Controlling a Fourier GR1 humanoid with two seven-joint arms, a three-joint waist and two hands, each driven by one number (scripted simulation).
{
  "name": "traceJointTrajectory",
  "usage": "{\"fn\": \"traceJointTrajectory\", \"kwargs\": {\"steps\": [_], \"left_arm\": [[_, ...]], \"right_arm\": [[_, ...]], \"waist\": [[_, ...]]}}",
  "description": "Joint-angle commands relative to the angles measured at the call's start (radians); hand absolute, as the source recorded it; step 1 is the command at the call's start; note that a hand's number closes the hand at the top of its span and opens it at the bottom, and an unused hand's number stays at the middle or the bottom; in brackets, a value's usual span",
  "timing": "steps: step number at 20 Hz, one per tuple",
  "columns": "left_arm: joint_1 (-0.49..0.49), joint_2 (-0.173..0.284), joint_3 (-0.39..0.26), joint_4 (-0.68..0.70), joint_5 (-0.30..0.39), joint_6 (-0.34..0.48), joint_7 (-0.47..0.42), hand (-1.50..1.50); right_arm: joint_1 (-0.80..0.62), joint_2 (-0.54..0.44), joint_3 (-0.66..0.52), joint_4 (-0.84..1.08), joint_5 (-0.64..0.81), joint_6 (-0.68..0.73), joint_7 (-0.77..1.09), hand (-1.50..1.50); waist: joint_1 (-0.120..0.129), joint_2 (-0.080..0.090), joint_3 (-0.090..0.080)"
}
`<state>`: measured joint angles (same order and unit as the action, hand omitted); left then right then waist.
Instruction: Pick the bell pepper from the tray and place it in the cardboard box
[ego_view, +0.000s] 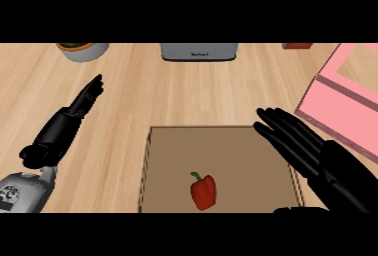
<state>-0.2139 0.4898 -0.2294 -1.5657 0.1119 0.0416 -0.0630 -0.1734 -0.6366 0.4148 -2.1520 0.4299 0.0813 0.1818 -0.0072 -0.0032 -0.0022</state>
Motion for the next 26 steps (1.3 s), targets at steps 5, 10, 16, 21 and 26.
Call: {"fn": "traceJointTrajectory", "kwargs": {"steps": [5,10,16,21,26], "left_arm": [[-0.048,-0.015,0.0,0.024,-0.017,-0.02,0.023,0.0],[-0.054,-0.026,0.015,0.065,-0.013,-0.041,-0.008,0.0],[-0.026,-0.057,0.011,0.058,-0.034,-0.033,-0.029,0.0],[-0.015,-0.027,0.044,0.061,-0.024,-0.07,-0.041,0.0],[-0.007,-0.07,0.025,0.033,-0.066,-0.045,-0.026,0.0]], "right_arm": [[-0.159,-0.041,0.206,-0.054,0.117,0.324,0.323,-1.5],[-0.283,0.132,0.39,-0.034,0.163,0.504,0.585,-1.5],[-0.304,0.386,0.559,0.002,0.194,0.657,0.9,-1.5],[-0.296,0.519,0.572,0.138,0.215,0.671,0.974,-1.5],[-0.245,0.574,0.581,0.203,0.28,0.644,0.957,-1.5]], "waist": [[0.016,0.002,-0.002],[0.018,0.001,-0.002],[0.006,-0.003,0.0],[0.009,-0.001,0.0],[0.007,0.0,0.002]]}}
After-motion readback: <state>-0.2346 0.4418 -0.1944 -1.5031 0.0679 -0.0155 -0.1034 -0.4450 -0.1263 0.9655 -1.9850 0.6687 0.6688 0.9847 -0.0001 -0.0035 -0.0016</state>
